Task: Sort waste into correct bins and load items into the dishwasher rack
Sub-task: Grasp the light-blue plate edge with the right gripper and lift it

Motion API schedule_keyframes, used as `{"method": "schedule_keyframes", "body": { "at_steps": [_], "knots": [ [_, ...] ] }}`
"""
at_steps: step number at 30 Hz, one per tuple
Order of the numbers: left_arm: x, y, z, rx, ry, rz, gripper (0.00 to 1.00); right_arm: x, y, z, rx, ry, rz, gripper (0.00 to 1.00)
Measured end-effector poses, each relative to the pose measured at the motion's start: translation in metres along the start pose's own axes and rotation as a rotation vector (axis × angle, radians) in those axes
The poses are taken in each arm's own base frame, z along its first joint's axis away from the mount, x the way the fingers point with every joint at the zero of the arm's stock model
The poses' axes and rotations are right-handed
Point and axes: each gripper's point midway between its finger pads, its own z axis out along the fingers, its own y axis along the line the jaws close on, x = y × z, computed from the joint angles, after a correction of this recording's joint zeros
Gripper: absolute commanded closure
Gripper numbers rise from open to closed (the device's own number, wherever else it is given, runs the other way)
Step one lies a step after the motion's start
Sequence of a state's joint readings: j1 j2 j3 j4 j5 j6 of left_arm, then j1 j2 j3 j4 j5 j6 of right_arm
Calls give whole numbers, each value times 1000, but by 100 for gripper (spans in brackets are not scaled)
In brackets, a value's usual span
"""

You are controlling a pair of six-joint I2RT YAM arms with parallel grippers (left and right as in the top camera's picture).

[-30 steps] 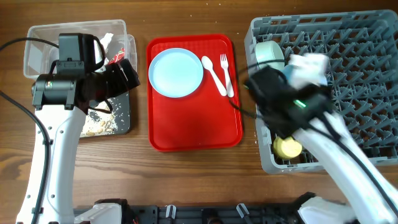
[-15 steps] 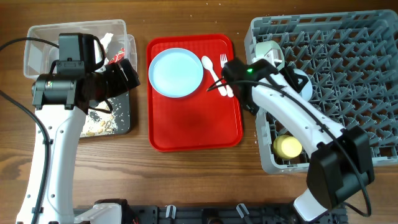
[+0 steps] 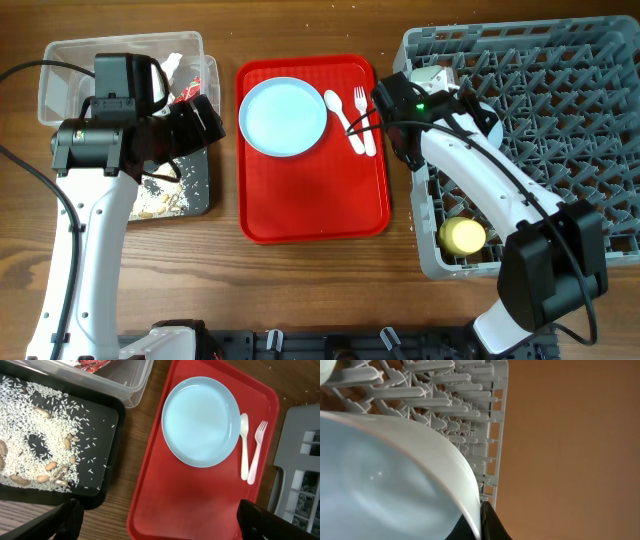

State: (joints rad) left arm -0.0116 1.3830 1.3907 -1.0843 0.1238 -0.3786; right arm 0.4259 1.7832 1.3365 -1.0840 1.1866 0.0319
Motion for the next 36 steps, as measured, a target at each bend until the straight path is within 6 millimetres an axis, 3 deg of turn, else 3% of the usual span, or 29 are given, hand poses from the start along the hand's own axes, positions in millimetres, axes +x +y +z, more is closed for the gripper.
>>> {"method": "schedule_keyframes", "body": {
  "at_steps": [9, 18, 23, 25, 27, 30, 32, 34, 36],
  "knots": [
    [0, 0, 0, 0, 0, 0, 0, 2, -12, 4, 72, 8, 0, 96],
    [0, 0, 0, 0, 0, 0, 0, 3, -4, -6, 52, -8, -61, 95],
    [0, 0, 0, 0, 0, 0, 0, 5, 0, -11, 44, -11, -106, 71],
    [0, 0, 0, 1, -1, 0, 0, 5, 3, -17, 44, -23, -135, 54],
    [0, 0, 0, 0, 0, 0, 0, 1, 7, -26, 44, -49, -163, 30],
    [0, 0, 0, 1, 0, 0, 0, -7, 16, -46, 45, -112, -209, 16],
    [0, 0, 0, 0, 0, 0, 0, -10, 22, -55, 26, -138, -216, 13],
    [0, 0, 0, 0, 0, 0, 0, -15, 25, -59, -34, -147, -189, 1],
    [0, 0, 0, 0, 0, 0, 0, -20, 28, -65, -109, -160, -160, 0]
  ]
}}
